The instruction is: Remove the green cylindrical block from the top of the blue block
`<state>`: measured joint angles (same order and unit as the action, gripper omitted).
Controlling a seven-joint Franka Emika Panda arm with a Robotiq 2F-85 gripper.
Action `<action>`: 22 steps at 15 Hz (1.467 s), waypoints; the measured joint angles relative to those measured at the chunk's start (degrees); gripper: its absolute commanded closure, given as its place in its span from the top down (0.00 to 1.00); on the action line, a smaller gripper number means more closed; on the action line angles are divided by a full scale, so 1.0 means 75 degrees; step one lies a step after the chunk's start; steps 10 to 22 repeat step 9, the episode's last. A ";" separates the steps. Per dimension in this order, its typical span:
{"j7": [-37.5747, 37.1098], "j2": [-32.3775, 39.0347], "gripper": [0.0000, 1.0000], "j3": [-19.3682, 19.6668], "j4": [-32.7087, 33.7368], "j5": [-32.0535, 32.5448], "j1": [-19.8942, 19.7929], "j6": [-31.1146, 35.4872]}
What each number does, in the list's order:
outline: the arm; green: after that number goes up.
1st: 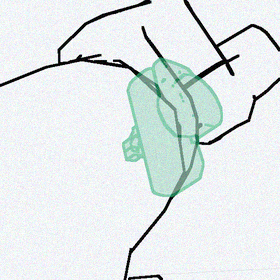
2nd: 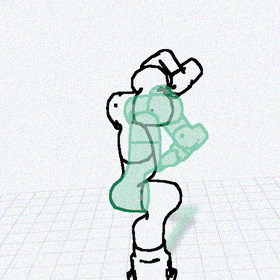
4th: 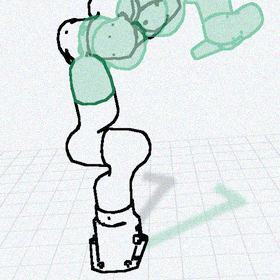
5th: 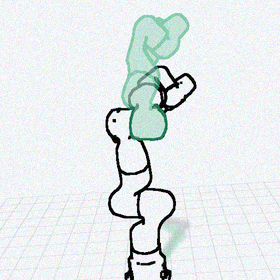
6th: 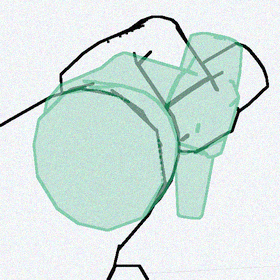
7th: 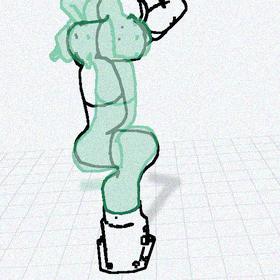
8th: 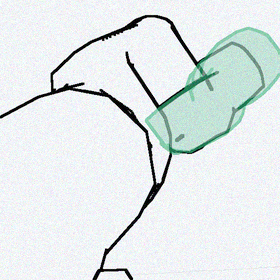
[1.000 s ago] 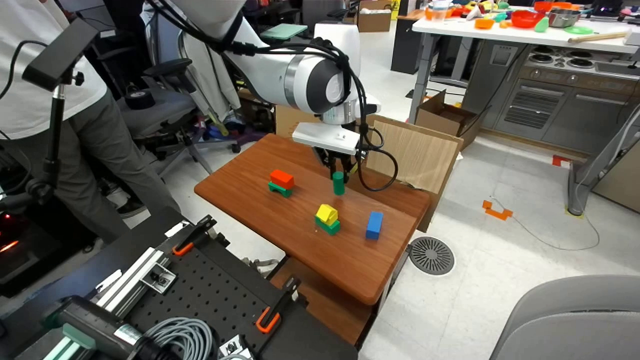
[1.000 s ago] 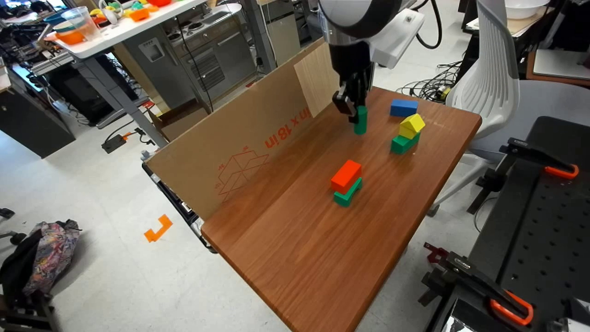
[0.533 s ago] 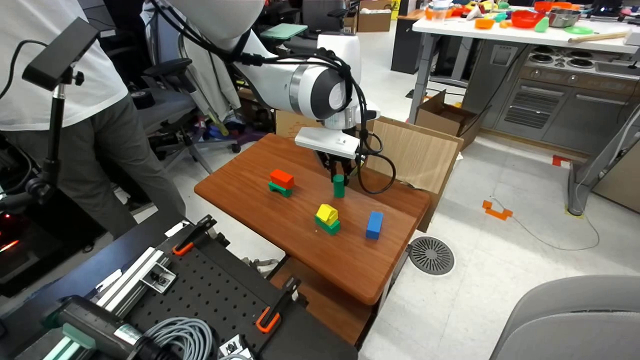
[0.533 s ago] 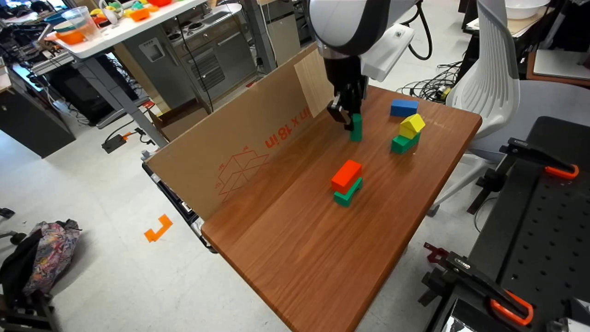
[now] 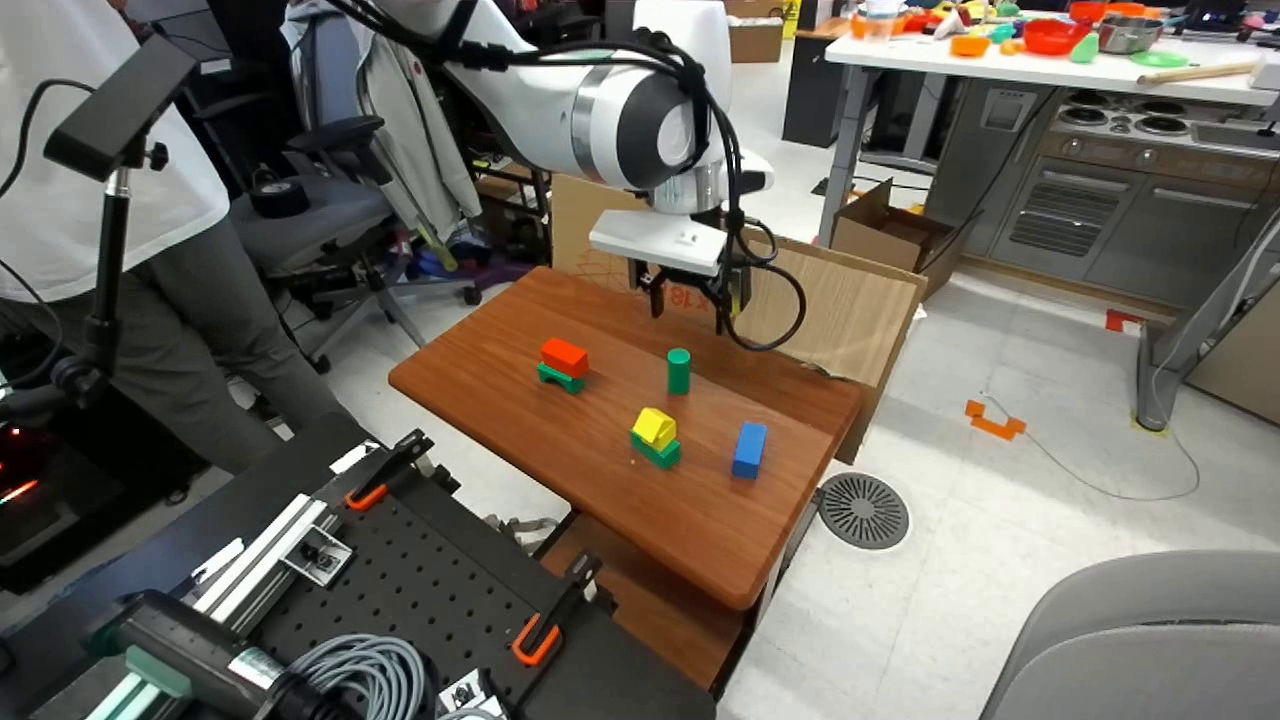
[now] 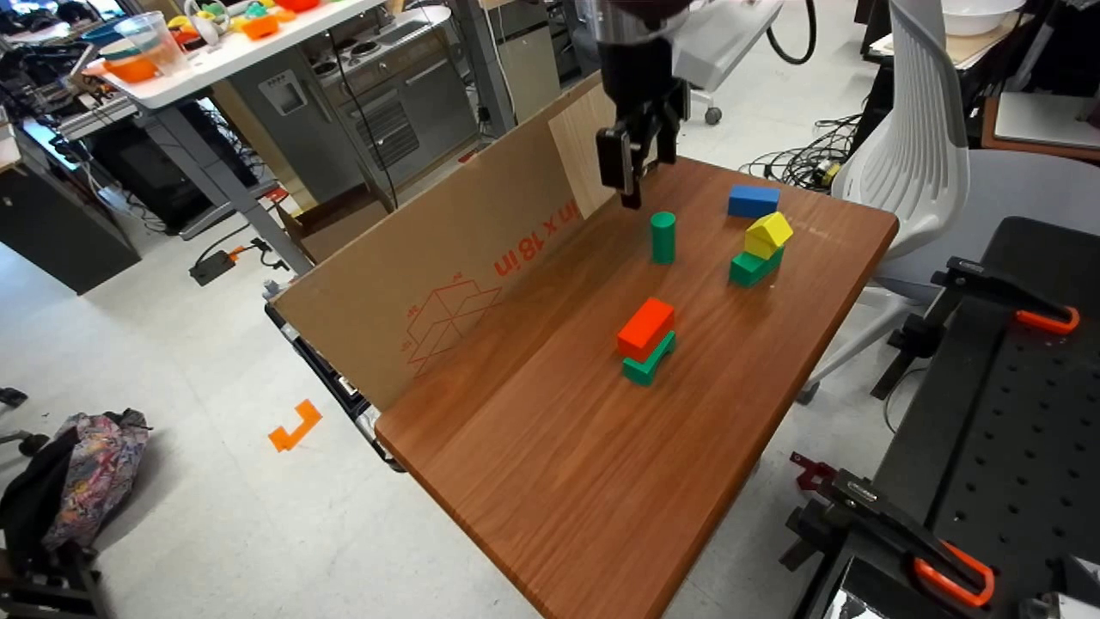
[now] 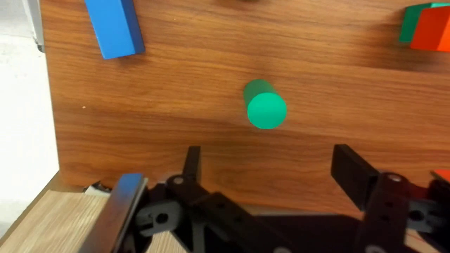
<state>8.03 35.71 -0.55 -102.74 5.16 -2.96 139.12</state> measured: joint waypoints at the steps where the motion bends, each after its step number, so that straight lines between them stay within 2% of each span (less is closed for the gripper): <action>1: -0.0033 -0.0346 1.00 0.0022 -0.0203 -0.0047 -0.0016 -0.0048; 6: -0.0569 -0.2027 1.00 0.0174 -0.1315 -0.0045 0.0006 -0.0679; 9: -0.0775 -0.2678 1.00 0.0185 -0.1828 -0.0045 0.0026 -0.1010; 22: -0.0775 -0.2678 1.00 0.0185 -0.1828 -0.0045 0.0026 -0.1010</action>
